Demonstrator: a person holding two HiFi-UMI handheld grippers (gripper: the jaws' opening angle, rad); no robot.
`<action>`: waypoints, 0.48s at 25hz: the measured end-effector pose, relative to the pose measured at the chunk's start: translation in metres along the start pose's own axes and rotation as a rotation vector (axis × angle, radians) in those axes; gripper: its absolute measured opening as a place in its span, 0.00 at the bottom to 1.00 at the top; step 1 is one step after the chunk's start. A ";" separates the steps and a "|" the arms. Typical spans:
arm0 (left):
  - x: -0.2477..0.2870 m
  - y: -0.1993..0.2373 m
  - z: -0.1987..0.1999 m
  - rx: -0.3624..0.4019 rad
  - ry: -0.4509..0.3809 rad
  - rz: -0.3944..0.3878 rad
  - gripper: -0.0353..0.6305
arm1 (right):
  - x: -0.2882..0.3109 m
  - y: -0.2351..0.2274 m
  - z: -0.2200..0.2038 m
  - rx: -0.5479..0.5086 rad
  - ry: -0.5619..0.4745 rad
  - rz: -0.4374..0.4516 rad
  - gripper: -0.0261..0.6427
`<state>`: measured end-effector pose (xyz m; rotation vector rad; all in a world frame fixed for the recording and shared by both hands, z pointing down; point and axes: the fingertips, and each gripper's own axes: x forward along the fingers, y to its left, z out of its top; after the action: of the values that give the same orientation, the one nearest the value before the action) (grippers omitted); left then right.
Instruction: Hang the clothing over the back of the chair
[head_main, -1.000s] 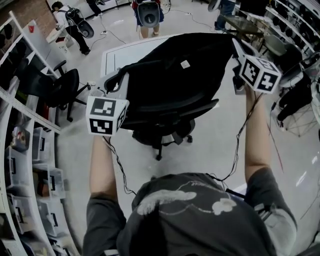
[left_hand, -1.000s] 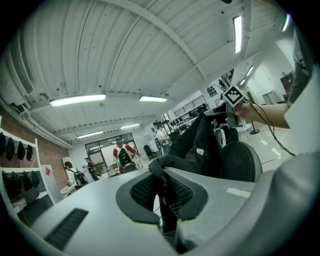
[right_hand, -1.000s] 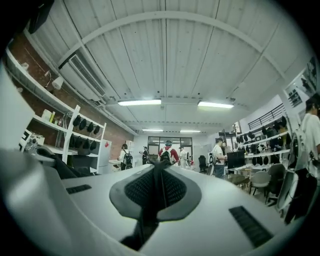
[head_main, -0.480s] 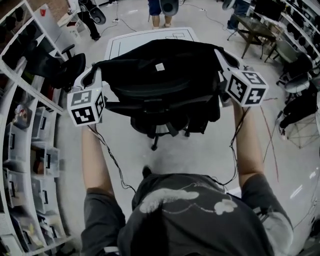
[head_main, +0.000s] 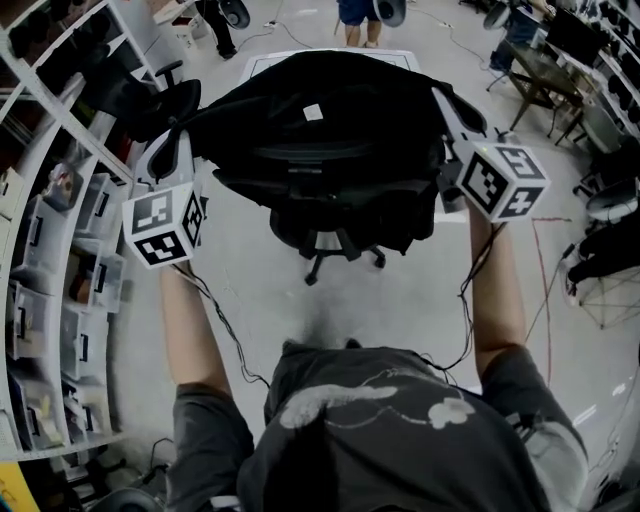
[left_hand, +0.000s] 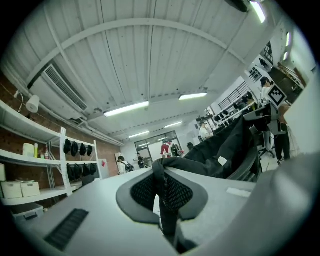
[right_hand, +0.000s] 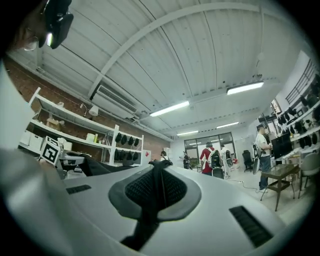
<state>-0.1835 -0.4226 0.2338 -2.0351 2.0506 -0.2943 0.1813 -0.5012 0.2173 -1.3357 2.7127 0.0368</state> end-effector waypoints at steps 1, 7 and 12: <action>-0.006 0.000 0.004 0.002 -0.016 0.004 0.05 | -0.003 0.005 0.003 -0.006 -0.010 0.007 0.03; -0.041 -0.008 0.017 -0.007 -0.095 -0.020 0.05 | -0.028 0.028 0.010 -0.010 -0.060 -0.006 0.03; -0.070 -0.010 0.008 -0.036 -0.120 -0.075 0.05 | -0.050 0.059 0.005 0.005 -0.062 -0.056 0.03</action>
<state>-0.1710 -0.3526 0.2308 -2.0996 1.9252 -0.1450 0.1650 -0.4252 0.2164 -1.3848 2.6214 0.0649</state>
